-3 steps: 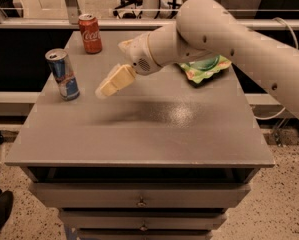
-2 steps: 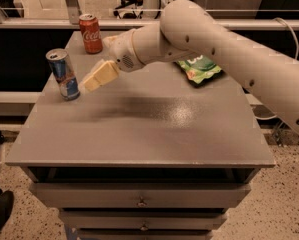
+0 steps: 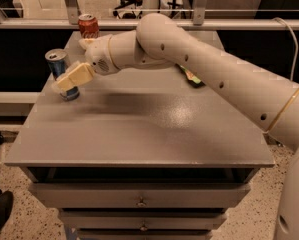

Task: Pick redbull can

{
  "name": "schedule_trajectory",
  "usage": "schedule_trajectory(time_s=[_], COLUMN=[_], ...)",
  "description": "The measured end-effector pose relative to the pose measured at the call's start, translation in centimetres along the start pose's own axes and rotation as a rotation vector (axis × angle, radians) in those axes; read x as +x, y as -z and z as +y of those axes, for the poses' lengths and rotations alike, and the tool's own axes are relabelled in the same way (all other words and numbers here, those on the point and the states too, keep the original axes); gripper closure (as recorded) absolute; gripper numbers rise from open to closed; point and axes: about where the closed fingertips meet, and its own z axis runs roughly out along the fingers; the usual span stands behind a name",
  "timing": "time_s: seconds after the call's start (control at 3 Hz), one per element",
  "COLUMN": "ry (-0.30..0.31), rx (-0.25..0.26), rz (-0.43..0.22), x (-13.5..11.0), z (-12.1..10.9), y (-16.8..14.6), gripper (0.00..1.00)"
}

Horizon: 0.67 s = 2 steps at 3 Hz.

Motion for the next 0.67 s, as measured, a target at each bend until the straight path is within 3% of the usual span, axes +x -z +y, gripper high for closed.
schedule_trajectory(time_s=[0.33, 0.67], ry=[-0.025, -0.043], rx=[-0.007, -0.025], rz=[-0.029, -0.052], x=[0.7, 1.2], z=[0.3, 0.6], y=[-1.6, -3.2], gripper=[0.00, 0.18])
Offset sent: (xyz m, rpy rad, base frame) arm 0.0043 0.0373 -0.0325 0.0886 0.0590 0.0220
